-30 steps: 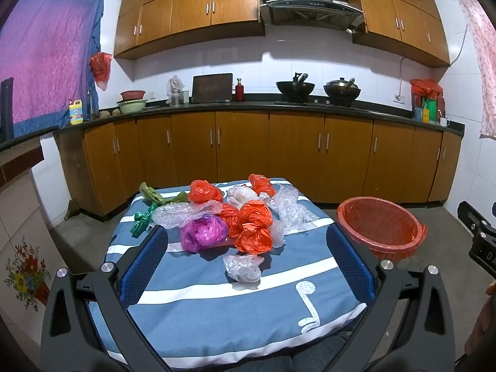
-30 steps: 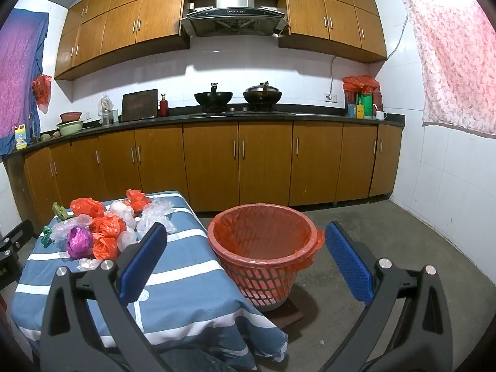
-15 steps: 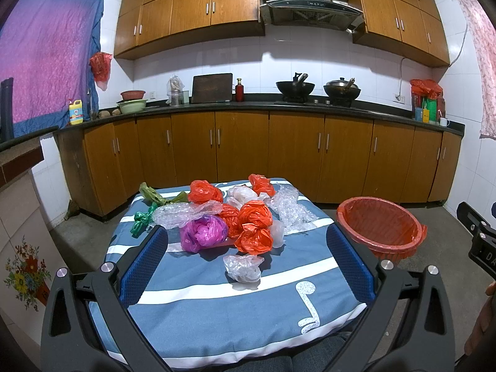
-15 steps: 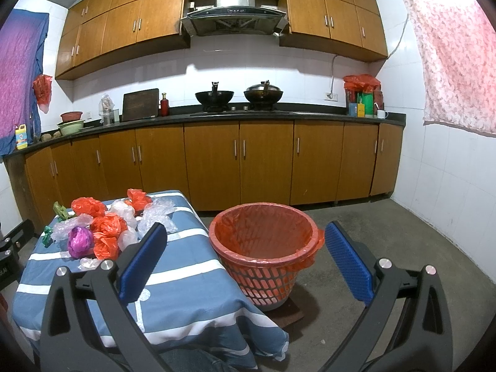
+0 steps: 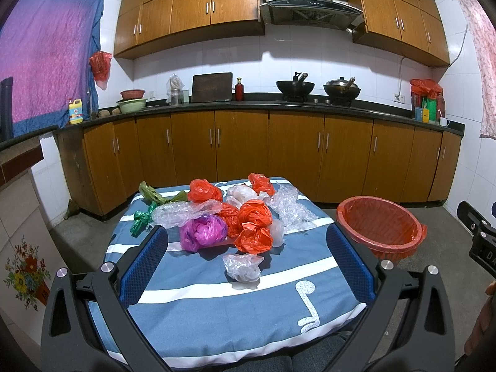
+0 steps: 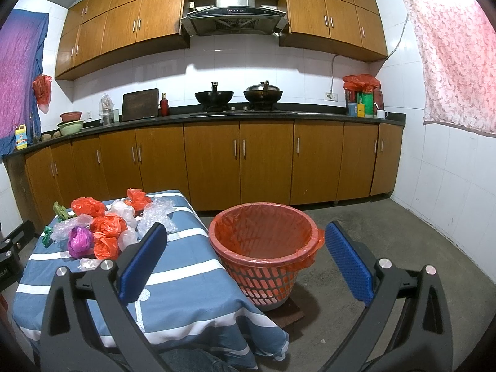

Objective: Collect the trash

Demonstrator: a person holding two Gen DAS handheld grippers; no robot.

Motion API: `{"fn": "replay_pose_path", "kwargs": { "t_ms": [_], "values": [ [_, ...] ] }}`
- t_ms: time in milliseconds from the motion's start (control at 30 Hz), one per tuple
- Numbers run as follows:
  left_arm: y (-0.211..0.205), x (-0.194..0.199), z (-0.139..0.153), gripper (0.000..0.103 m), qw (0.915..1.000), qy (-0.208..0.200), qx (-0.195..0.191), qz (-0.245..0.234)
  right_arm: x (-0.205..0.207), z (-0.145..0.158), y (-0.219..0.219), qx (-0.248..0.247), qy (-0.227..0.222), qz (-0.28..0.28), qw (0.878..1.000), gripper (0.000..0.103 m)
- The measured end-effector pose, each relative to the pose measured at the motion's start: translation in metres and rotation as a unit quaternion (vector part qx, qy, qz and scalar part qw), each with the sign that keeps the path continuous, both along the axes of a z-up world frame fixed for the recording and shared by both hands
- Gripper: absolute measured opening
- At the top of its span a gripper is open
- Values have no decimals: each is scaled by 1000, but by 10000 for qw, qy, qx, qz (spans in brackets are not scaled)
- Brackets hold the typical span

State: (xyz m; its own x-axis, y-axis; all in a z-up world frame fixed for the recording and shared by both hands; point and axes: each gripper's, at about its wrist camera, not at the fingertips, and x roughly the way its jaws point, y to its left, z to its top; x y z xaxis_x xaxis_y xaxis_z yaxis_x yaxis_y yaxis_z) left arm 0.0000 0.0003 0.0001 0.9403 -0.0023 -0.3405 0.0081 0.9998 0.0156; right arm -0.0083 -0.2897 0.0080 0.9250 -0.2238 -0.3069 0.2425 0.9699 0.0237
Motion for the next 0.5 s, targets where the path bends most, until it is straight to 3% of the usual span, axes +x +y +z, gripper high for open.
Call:
{"fn": "replay_pose_path", "kwargs": {
  "t_ms": [500],
  "values": [
    [0,0,0,101,10000,4,1,2,0,0,-1,2,-1,2,10000,99]
  ]
}}
